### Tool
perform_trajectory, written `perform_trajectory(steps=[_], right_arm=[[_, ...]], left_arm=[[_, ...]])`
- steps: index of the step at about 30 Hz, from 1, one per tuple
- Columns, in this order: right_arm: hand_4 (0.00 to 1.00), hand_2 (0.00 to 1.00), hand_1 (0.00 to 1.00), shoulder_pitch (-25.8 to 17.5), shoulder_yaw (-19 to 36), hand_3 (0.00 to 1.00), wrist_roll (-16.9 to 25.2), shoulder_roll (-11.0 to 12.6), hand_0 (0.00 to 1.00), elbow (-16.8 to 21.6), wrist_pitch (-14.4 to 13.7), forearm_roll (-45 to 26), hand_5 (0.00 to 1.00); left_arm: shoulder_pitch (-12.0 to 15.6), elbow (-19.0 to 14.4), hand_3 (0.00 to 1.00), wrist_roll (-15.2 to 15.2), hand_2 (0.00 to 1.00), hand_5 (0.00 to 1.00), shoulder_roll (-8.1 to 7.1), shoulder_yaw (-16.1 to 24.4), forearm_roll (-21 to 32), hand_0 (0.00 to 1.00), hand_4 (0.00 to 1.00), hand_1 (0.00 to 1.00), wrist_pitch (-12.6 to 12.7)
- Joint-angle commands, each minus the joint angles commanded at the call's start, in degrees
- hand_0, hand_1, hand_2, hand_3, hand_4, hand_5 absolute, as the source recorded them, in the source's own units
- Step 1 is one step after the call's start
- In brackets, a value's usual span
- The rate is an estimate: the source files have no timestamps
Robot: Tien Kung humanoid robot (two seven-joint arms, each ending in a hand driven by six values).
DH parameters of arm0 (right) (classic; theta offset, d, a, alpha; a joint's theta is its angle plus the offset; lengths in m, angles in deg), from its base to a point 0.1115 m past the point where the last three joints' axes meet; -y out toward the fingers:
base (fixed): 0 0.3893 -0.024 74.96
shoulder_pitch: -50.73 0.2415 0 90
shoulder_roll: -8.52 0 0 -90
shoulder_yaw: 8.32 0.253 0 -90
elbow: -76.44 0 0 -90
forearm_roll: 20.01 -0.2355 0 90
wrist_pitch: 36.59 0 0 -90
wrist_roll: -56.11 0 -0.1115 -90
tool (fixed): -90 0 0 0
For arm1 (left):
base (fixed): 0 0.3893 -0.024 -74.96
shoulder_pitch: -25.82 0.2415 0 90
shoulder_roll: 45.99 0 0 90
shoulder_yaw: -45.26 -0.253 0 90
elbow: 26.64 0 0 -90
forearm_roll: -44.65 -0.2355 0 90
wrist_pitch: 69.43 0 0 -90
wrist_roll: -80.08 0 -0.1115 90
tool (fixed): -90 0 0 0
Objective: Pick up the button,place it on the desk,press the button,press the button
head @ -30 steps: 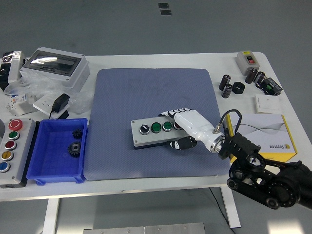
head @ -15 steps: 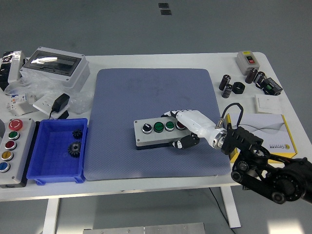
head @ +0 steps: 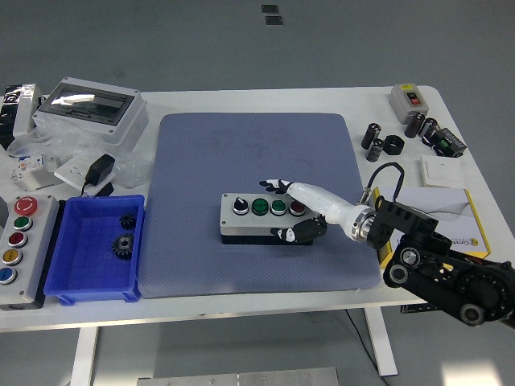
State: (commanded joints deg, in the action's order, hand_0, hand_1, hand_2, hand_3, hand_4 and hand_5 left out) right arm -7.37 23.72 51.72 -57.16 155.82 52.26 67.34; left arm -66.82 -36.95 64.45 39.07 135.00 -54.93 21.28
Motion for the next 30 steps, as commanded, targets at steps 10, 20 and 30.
perform_trajectory(steps=[10,20,30], right_arm=[[0.685,0.998,0.998,-0.3,0.5,0.998,0.4,0.4,0.998,0.5,0.3,-0.2,0.002],[0.687,0.998,0.998,-1.2,3.2,0.998,0.8,3.5,0.998,4.9,1.8,-1.3,0.002],[0.72,0.998,0.998,-5.4,15.7,0.998,-8.3,12.8,0.998,17.8,6.5,2.3,0.016]], left_arm=[[0.0,0.0,0.595,-0.1,0.534,0.194,0.08,0.0,-0.1,0.611,0.615,0.604,-0.1],[0.1,0.0,0.591,-0.1,0.532,0.17,0.18,-0.1,-0.3,0.611,0.611,0.602,-0.1],[0.4,0.0,0.591,-0.3,0.532,0.167,0.33,0.2,-0.2,0.611,0.611,0.602,0.0]])
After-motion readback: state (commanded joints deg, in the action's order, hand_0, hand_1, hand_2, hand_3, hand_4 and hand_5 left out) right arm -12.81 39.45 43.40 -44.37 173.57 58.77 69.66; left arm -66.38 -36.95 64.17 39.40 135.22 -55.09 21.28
